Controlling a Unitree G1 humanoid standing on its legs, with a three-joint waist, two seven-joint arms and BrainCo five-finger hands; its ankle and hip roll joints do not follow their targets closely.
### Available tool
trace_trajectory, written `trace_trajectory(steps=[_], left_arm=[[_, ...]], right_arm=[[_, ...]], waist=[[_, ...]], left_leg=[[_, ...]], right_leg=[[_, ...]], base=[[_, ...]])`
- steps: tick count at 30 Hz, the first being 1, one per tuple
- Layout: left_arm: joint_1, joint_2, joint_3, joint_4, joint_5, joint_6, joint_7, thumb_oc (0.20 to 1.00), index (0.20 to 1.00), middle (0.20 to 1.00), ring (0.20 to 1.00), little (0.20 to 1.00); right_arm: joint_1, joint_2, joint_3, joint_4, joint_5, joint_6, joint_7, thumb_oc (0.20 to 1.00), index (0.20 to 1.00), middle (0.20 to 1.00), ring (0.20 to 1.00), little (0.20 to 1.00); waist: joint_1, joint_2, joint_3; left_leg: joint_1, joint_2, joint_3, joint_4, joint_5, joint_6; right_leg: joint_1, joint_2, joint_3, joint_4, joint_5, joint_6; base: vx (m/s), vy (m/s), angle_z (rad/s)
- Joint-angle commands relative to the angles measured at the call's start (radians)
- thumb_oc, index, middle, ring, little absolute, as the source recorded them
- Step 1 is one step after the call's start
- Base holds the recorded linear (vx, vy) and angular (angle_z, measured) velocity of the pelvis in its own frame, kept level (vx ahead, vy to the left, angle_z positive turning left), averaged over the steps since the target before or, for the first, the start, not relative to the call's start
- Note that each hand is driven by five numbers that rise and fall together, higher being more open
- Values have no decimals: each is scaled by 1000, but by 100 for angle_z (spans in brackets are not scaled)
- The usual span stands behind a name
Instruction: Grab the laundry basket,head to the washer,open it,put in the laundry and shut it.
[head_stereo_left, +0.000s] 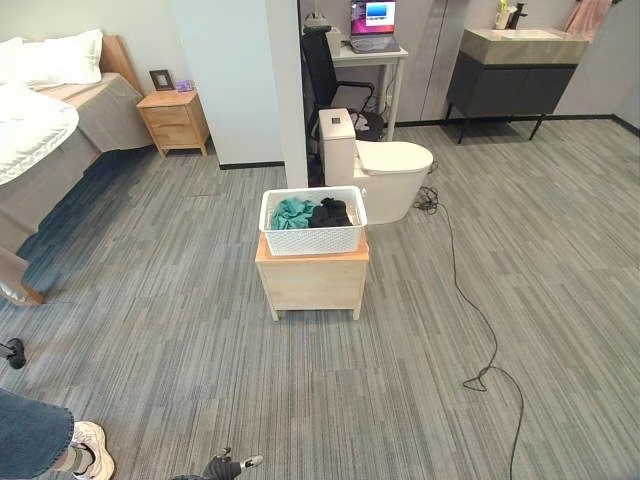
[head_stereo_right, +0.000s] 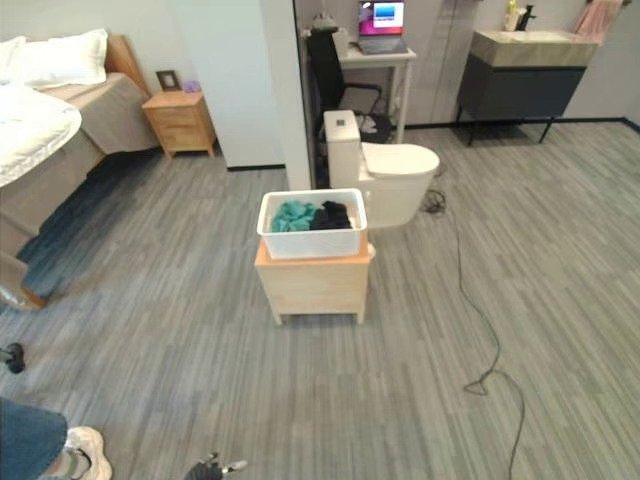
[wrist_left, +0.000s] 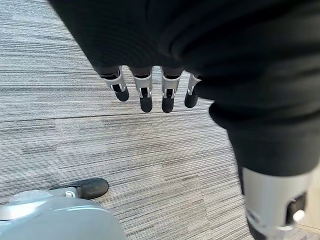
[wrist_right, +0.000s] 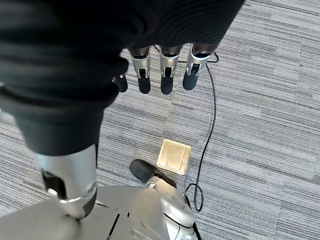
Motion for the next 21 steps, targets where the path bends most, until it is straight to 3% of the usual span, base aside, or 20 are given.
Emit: trace_trajectory(steps=[1,21], left_arm=[[-57,3,-7,51,-5,-43,-16,1000,1000,1000,1000,1000],[-65,31,21,53,-39,-43,0,1000,1000,1000,1000,1000]], right_arm=[[-24,18,30,69,-23,-14,17,1000,1000,1000,1000,1000],[-44,-6,14,31,15,-23,0,1000,1000,1000,1000,1000]], waist=[[-3,-36,-18],[-1,-38,-5]], left_leg=[[-51,19,-52,-14,-10,-41],[-73,39,-62,-14,13,-62]], right_leg=[[28,-137,-5,9,-34,119],[20,-118,-11,9,-42,106]], base=[[0,0,0],[0,-35,0]])
